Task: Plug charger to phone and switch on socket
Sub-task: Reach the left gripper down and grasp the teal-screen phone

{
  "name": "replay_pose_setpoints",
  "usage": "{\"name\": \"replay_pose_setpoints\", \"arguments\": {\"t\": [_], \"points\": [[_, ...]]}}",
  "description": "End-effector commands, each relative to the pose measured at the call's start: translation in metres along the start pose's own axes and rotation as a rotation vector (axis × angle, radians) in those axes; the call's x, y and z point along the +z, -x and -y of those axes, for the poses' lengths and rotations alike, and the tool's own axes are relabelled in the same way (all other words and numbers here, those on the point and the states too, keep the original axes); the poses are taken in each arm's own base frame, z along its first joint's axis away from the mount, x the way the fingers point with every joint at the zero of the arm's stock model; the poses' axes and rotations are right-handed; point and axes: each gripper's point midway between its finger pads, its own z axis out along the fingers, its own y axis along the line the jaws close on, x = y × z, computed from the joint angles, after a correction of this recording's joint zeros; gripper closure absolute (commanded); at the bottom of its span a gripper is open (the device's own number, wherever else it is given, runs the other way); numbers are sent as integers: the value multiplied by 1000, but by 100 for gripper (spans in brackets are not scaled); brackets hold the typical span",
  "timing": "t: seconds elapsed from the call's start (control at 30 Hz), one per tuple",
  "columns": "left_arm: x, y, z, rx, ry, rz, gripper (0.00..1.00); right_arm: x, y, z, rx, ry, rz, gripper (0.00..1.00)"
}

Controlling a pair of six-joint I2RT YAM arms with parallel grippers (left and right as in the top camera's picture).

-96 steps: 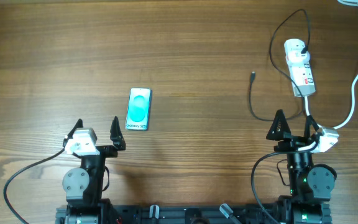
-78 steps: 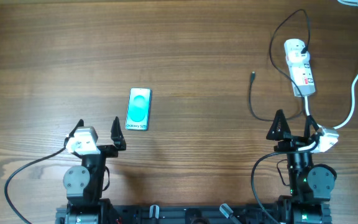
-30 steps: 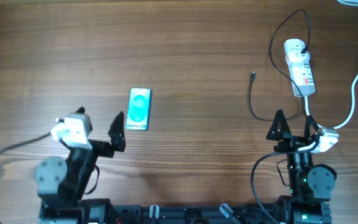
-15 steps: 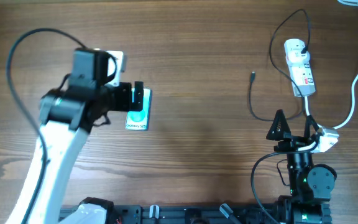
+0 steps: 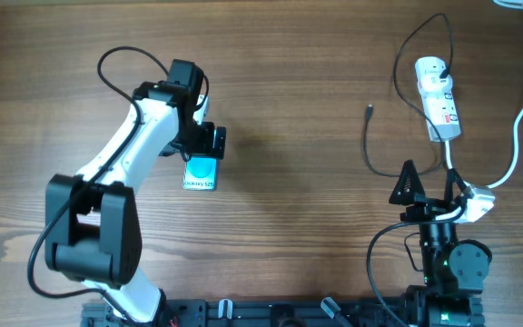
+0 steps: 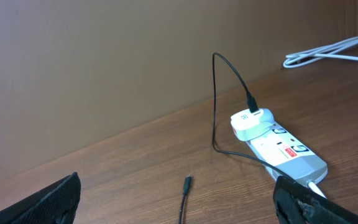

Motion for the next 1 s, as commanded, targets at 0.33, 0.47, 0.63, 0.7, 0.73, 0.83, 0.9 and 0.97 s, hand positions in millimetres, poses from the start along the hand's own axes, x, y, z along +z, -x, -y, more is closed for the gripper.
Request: {"name": "replay_pose_setpoints", "arguments": {"t": [0.33, 0.47, 0.63, 0.7, 0.73, 0.83, 0.9, 0.97], "points": [[50, -17, 0, 61, -6, -26, 0, -1, 3, 1, -19, -7, 15, 0], [62, -24, 2, 60, -26, -19, 0, -1, 3, 1, -19, -7, 15, 0], [68, -27, 13, 58, -92, -14, 0, -1, 3, 1, -18, -7, 15, 0], [68, -27, 13, 45, -91, -15, 2, -1, 3, 1, -18, -7, 15, 0], [69, -27, 13, 23, -90, -19, 6, -1, 3, 1, -18, -7, 15, 0], [70, -29, 13, -47, -88, -32, 15, -1, 3, 1, -18, -7, 15, 0], [71, -33, 14, -45, -86, -47, 21, -1, 3, 1, -18, -7, 15, 0], [71, -33, 15, -47, -86, -49, 27, -1, 3, 1, -18, -7, 15, 0]]}}
